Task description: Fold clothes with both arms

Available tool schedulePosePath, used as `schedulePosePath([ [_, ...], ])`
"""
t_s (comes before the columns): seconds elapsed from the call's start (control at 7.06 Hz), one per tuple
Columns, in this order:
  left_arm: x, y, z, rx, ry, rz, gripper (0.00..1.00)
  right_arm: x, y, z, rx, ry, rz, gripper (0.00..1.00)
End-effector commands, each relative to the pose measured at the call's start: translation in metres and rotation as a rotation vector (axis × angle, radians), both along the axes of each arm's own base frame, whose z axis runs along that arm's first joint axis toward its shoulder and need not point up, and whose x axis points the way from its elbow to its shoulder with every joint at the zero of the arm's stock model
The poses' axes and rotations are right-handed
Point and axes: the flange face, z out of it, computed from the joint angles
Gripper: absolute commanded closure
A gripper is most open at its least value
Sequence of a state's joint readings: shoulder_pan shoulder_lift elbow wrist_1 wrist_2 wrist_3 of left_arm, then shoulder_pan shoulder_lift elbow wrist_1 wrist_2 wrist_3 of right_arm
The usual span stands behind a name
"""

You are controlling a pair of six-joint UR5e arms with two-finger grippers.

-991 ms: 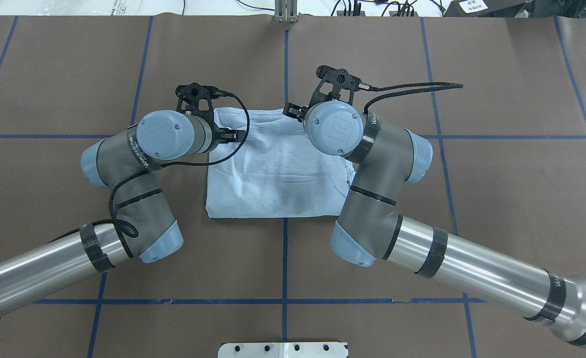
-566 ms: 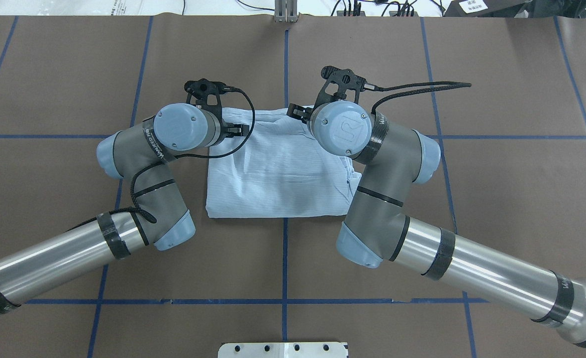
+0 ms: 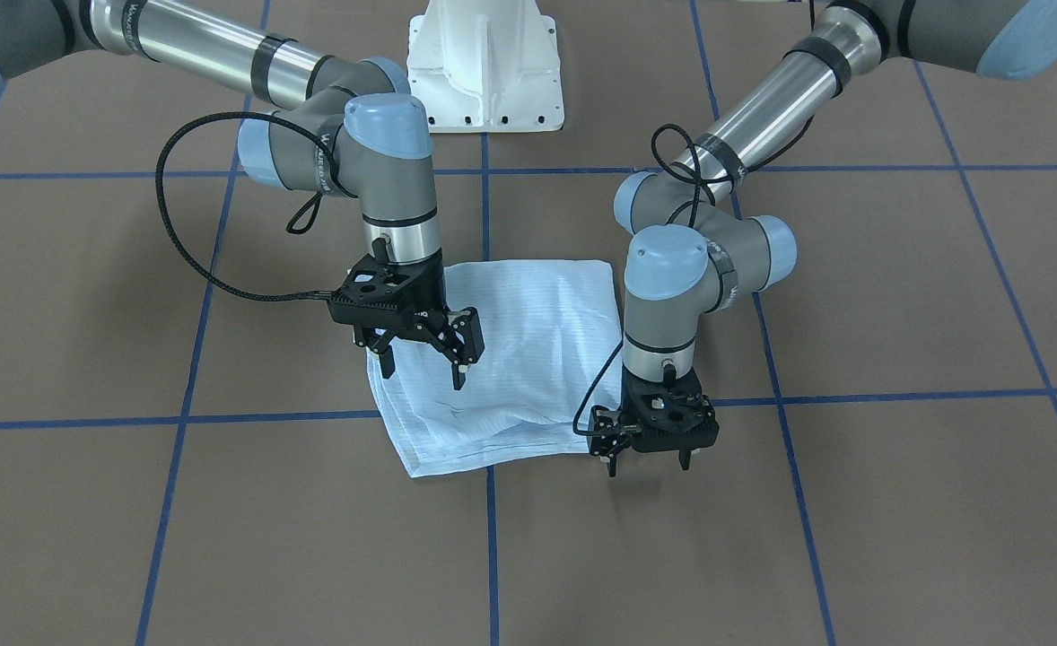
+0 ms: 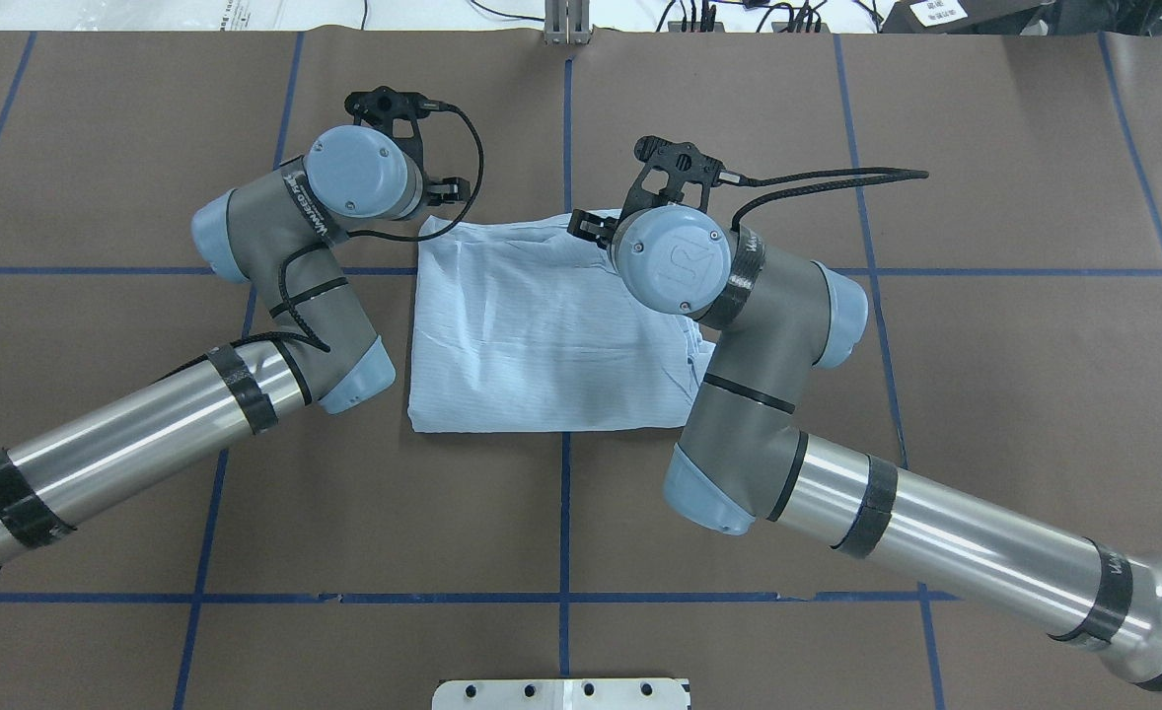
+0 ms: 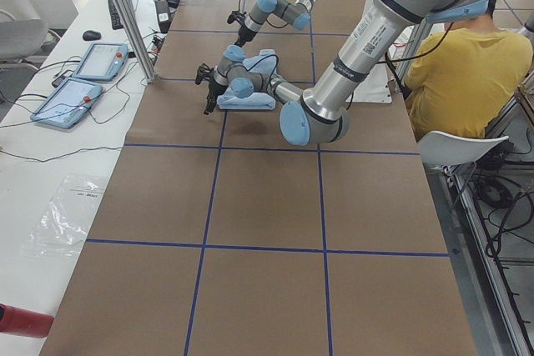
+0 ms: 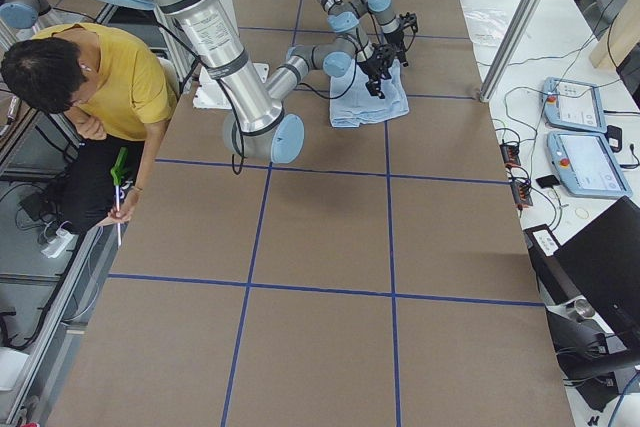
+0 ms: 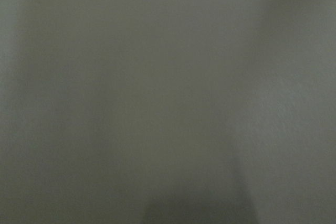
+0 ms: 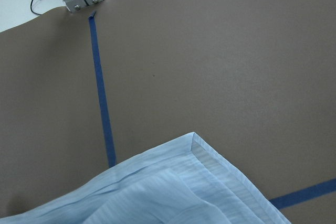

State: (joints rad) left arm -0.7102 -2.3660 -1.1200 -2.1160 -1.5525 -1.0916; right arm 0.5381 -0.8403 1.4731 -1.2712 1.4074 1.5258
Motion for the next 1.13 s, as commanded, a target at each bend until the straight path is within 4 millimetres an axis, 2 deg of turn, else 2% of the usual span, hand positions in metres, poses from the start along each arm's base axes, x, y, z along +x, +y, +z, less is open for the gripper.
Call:
schedulePosePath([
  [0.0, -0.039, -0.001, -0.007, 0.1, 0.067, 0.14, 0.0, -0.024, -0.004, -0.008, 0.054, 0.065, -0.022, 0.0],
  [0.14, -0.066, 0.024, 0.007, 0.111, 0.105, 0.177, 0.0, -0.046, -0.016, -0.007, 0.063, 0.063, -0.025, 0.0],
  [0.28, -0.078, 0.035, 0.009, 0.12, 0.115, 0.176, 0.0, -0.055, -0.028, 0.011, 0.105, 0.013, -0.021, 0.04],
  [0.42, -0.079, 0.036, 0.01, 0.121, 0.114, 0.174, 0.0, -0.045, -0.044, 0.016, 0.169, 0.067, -0.066, 0.25],
  [0.57, -0.079, 0.036, 0.01, 0.119, 0.116, 0.172, 0.0, -0.036, -0.054, 0.021, 0.187, 0.093, -0.093, 0.27],
  [0.71, -0.08, 0.036, 0.011, 0.119, 0.114, 0.171, 0.0, -0.034, -0.054, 0.022, 0.199, 0.063, -0.107, 0.3],
  [0.85, -0.079, 0.037, 0.013, 0.118, 0.113, 0.172, 0.0, -0.031, -0.05, 0.046, 0.229, 0.025, -0.109, 0.32],
  [0.99, -0.08, 0.036, 0.014, 0.116, 0.112, 0.171, 0.0, -0.031, -0.048, 0.054, 0.251, 0.015, -0.115, 0.34],
])
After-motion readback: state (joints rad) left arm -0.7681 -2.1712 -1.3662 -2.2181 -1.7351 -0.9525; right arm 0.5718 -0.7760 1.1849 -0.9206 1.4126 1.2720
